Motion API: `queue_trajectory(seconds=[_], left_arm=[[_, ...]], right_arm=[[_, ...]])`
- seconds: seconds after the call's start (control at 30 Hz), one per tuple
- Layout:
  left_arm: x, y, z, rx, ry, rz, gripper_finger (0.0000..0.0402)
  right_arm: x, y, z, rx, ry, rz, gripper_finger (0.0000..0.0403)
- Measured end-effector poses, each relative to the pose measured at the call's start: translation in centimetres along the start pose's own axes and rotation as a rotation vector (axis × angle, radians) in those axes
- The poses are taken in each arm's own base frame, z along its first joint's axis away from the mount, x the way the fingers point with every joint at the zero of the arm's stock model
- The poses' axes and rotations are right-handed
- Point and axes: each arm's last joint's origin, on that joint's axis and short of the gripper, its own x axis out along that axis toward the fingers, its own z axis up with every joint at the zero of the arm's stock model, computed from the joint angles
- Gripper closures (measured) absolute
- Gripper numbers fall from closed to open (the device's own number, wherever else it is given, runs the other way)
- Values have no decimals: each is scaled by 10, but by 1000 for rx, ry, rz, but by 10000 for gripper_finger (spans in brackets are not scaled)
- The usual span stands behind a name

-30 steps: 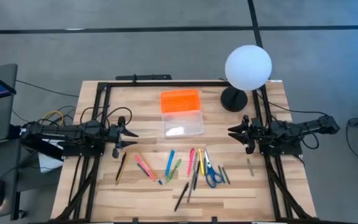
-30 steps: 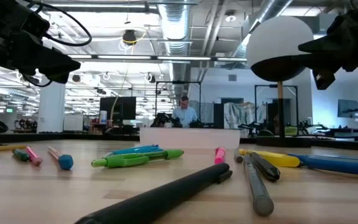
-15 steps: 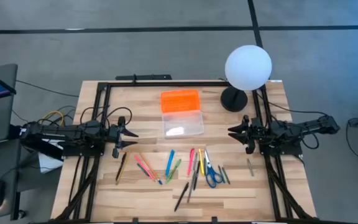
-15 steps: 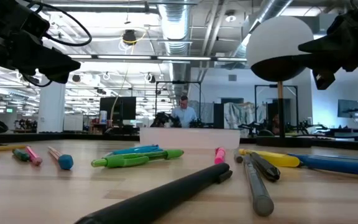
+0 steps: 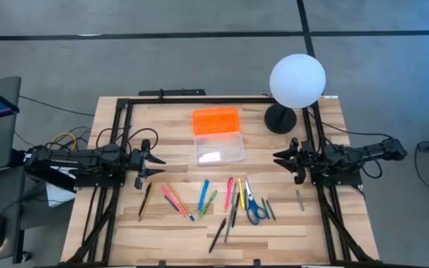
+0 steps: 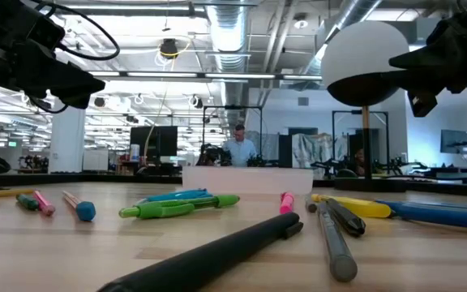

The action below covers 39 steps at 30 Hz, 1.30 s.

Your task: Pick & place school supplies into a supply box

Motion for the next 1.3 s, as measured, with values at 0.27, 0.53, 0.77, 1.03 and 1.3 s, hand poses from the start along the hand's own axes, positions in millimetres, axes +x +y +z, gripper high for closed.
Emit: queue_trajectory(seconds=[0.27,0.53,0.77,1.03,1.3], left_arm=[[0,0,0,-29,0,0,272],[0,0,0,-135,0,-2,272],[0,1,1,-208,-13,25,272],[-1,3,11,-261,-122,94,272],[-1,4,10,-218,-118,138,272]], right_arm=[[0,0,0,0,0,0,285],[0,0,1,60,-7,0,285],[0,0,0,106,-7,-5,285],[0,0,3,24,-28,1,285],[-2,6,22,-137,-177,47,285]])
